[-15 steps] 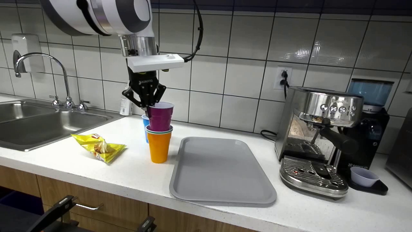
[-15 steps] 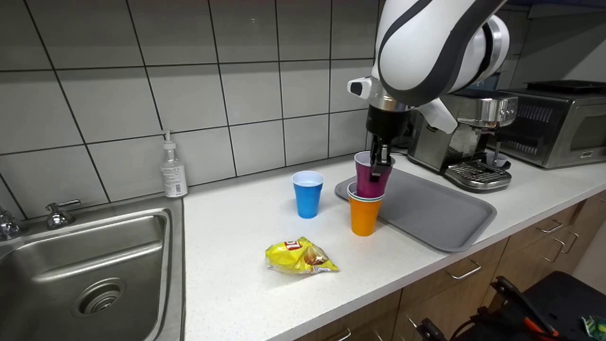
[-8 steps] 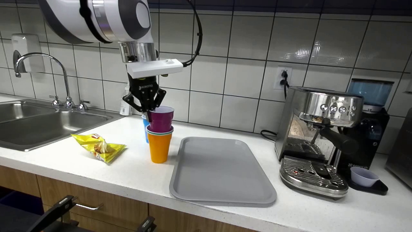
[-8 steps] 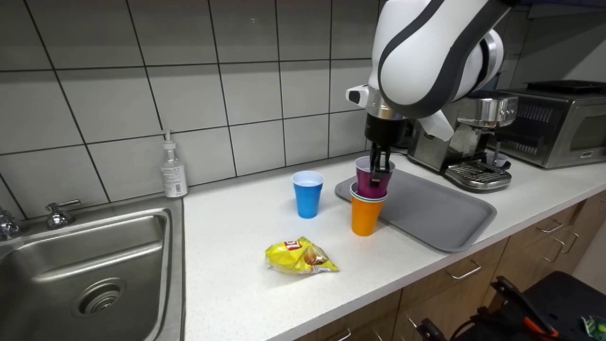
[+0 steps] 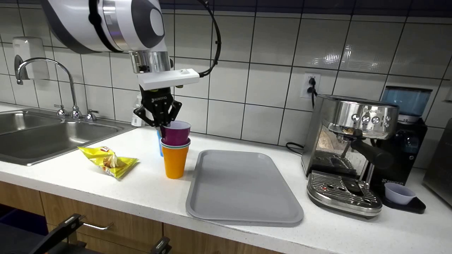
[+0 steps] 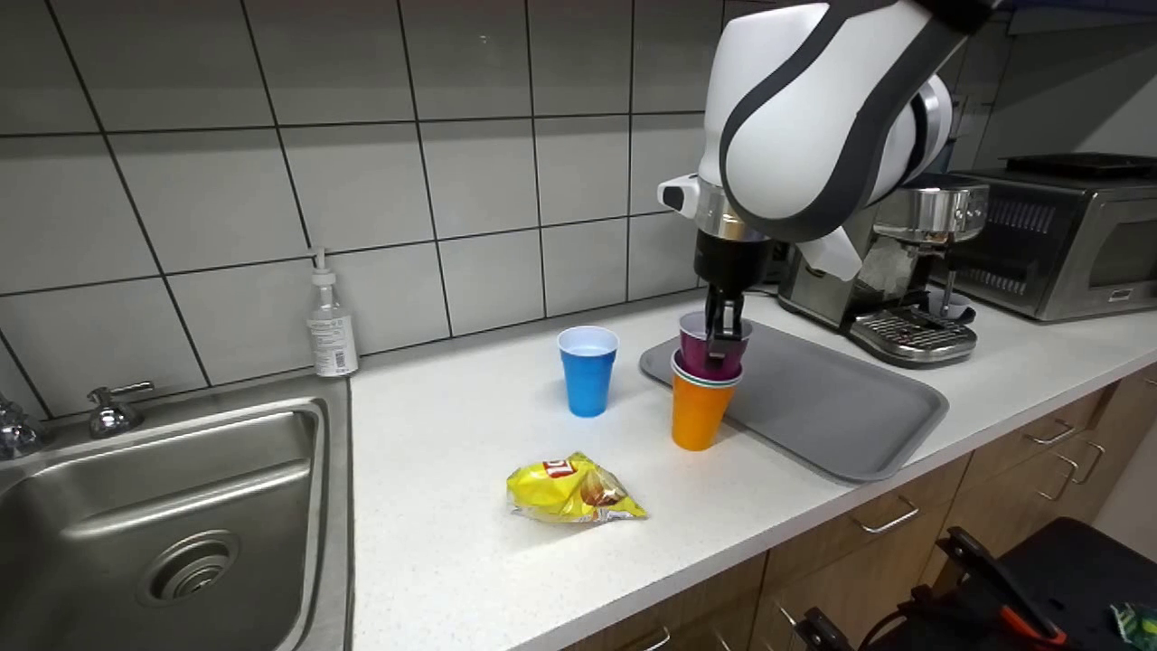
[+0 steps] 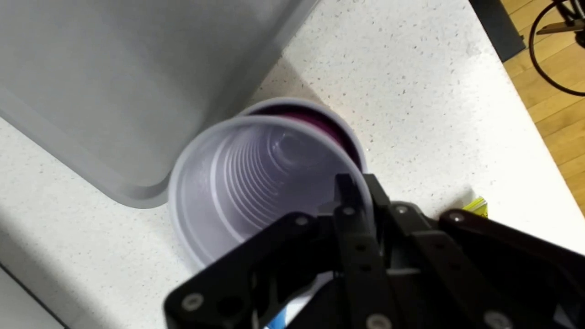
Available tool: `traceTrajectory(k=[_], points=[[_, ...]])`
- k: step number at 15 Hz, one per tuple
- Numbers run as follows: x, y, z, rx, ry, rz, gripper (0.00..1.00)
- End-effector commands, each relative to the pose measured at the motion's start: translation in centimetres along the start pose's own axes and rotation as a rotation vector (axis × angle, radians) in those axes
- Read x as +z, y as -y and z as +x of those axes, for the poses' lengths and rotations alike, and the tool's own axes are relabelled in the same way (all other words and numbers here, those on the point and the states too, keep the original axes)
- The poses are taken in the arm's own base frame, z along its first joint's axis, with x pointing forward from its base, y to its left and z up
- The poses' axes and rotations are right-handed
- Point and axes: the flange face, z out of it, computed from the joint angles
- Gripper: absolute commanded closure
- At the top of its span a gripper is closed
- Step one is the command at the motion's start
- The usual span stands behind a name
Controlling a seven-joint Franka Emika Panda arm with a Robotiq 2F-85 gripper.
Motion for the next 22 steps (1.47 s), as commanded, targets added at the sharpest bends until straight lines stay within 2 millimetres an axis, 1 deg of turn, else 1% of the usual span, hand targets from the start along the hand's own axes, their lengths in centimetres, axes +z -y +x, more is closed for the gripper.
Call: traceTrajectory(k=[1,2,4,6,9,11,12,22], points=[[-0.3,-0.5,0.3,0.013,0.001,-0.021,0.58],[-0.3,-0.6,0.4,0.015,0.000,-0.020,0.50],[-0.4,-0.7,0.4,0.016,-0.002,-0.021,0.37],[-0.6,-0.9,0.4,0.019,-0.003,-0.021,0.19],[-0.8,-1.3,0.4,0.031,-0.002,-0.023,0.01],[-1.1,-1.6,0.2,0.025,-0.006,-0.014,0.00],[-0.6,-0.9,0.2,0.016,-0.009,-0.014,0.00],[-0.5,-0.8,0.2,0.016,-0.007,-0.011,0.00]])
